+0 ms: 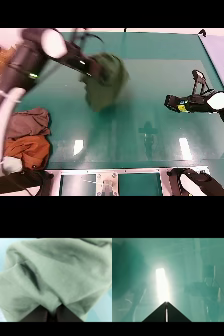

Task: Fold the shirts.

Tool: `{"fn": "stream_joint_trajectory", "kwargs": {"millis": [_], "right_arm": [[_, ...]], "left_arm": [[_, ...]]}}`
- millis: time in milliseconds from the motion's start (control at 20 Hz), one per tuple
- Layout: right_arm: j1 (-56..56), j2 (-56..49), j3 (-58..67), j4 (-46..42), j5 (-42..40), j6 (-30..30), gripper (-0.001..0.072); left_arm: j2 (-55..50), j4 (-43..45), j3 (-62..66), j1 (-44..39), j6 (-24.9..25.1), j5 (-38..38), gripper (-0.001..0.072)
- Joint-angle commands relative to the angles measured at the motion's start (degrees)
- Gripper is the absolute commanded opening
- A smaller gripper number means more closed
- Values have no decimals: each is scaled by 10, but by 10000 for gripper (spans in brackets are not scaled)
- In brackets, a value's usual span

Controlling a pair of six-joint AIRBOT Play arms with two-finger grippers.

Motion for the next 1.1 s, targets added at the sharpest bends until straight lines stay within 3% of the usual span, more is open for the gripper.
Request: {"fn": "stream_joint_trajectory", "kwargs": {"millis": [0,50,200,350,400,550,700,900,1050], "right_arm": [[-19,0,2,0,16,-5,171],[-19,0,2,0,16,-5,290],[-19,0,0,0,35,-6,416],[-14,0,-40,17,35,-6,456],[-10,0,-66,45,34,-6,519],[41,0,-160,157,-26,-42,536],[130,-27,-210,259,-115,-83,535],[217,-122,-194,355,-184,-134,535],[241,-198,-152,414,-185,-191,534]], "left_arm": [[-70,-66,-22,-66,-4,55,706],[-93,-80,-21,-69,-4,54,710],[-101,-56,-2,-36,-3,16,708],[-88,26,80,54,7,-124,708],[-80,26,83,93,-2,-139,708],[-76,-72,14,200,-10,-138,708],[-76,-173,-151,237,27,-62,709],[-82,-356,-322,234,142,125,709],[-127,-497,-338,226,232,154,708]]}}
